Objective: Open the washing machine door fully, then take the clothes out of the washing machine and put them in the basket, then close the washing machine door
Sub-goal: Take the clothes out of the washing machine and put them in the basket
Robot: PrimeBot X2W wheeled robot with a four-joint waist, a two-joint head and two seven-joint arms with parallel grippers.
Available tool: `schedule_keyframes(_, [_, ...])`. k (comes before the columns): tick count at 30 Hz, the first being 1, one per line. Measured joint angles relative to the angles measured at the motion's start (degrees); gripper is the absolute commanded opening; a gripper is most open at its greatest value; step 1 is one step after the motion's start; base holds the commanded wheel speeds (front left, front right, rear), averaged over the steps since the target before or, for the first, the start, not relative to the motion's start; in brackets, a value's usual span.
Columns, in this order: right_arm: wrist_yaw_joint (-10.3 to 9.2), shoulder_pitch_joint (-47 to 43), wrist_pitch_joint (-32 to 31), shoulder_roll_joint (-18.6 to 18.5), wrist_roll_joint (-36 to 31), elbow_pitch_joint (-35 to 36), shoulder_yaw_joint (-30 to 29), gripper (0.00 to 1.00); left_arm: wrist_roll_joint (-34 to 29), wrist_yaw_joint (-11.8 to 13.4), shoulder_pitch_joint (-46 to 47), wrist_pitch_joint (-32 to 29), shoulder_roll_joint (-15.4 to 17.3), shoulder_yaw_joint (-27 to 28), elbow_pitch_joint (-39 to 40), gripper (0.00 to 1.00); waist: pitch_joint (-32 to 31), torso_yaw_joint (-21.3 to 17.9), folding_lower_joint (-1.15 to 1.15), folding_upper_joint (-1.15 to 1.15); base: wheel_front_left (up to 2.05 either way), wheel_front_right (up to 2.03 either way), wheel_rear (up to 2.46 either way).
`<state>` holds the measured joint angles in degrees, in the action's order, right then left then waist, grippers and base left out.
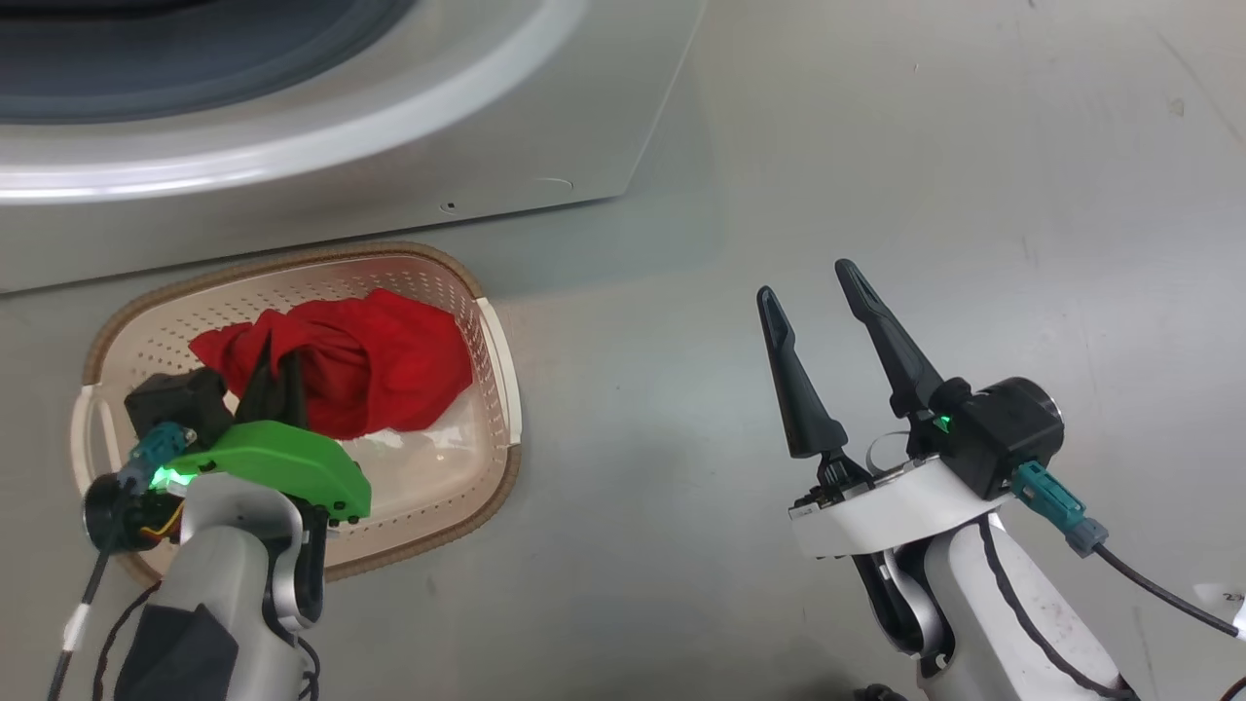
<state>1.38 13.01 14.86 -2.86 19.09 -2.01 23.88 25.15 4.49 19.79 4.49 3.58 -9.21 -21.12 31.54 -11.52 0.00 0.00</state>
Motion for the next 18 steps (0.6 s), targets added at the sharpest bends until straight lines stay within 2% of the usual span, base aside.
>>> schedule_keyframes(11, [-0.51,4.4,0.0,0.0,1.3,1.7,0.3,1.00,0.0,-1.3,7.4,-4.3,1.7,-0.2,-9.5,0.00,8.3,-1.6,0.00,0.00,0.00,0.00,0.00])
schedule_keyframes(18, [-0.54,5.4,0.0,0.0,1.5,1.4,0.5,1.00,1.0,-1.5,8.6,-5.8,1.6,0.2,-16.4,0.00,10.7,-2.1,0.00,0.00,0.00,0.00,0.00])
